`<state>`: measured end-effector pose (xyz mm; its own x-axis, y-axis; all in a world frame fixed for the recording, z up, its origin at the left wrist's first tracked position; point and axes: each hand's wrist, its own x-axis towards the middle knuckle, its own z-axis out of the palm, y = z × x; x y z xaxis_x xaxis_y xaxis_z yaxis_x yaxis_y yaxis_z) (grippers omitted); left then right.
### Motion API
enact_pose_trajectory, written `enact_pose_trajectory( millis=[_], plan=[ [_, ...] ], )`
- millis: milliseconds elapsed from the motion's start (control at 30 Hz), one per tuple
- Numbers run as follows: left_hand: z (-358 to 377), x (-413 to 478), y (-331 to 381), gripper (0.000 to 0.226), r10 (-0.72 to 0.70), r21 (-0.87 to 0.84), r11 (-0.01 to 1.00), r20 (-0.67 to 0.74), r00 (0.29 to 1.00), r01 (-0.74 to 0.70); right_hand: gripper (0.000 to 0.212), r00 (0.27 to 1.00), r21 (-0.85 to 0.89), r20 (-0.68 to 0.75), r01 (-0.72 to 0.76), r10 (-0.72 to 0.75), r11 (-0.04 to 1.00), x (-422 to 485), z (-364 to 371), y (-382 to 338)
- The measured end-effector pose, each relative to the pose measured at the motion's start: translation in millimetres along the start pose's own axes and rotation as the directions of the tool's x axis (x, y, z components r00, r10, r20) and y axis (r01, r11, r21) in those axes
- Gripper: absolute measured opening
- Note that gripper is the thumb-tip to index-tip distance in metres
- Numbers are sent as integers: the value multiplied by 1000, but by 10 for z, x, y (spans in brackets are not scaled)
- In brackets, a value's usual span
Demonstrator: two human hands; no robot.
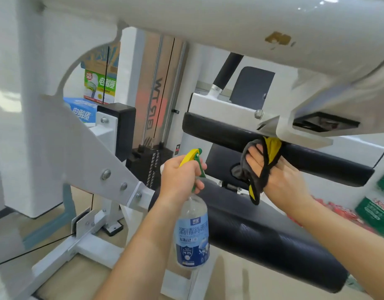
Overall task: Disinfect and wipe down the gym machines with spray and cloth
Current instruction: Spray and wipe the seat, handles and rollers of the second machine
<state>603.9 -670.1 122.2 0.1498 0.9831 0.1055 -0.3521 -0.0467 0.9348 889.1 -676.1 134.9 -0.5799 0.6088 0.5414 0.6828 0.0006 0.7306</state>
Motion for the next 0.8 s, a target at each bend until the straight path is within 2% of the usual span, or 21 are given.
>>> enact_pose_trajectory(
  millis=[267, 400, 733, 800],
  plan=[
    [86, 40, 4, 29, 42, -68, 997, 45, 998, -39, 46, 999, 2, -25, 25, -25, 1000, 15, -51, -14],
    [108, 3, 17, 28, 34, -38, 999, 37, 999, -32, 55, 998, 9, -30, 52, -52, 999, 122, -77, -54],
    [-217, -179, 207, 30, 79, 22, 997, -136, 987, -77, 55, 967, -3, -71, 243, -243, 970, 1749, -165, -623],
    [-265, -223, 220, 30, 62, 4, 998, -166, 984, -62, 60, 971, -26, -15, 237, -237, 971, 1936, -256, -752]
  ],
)
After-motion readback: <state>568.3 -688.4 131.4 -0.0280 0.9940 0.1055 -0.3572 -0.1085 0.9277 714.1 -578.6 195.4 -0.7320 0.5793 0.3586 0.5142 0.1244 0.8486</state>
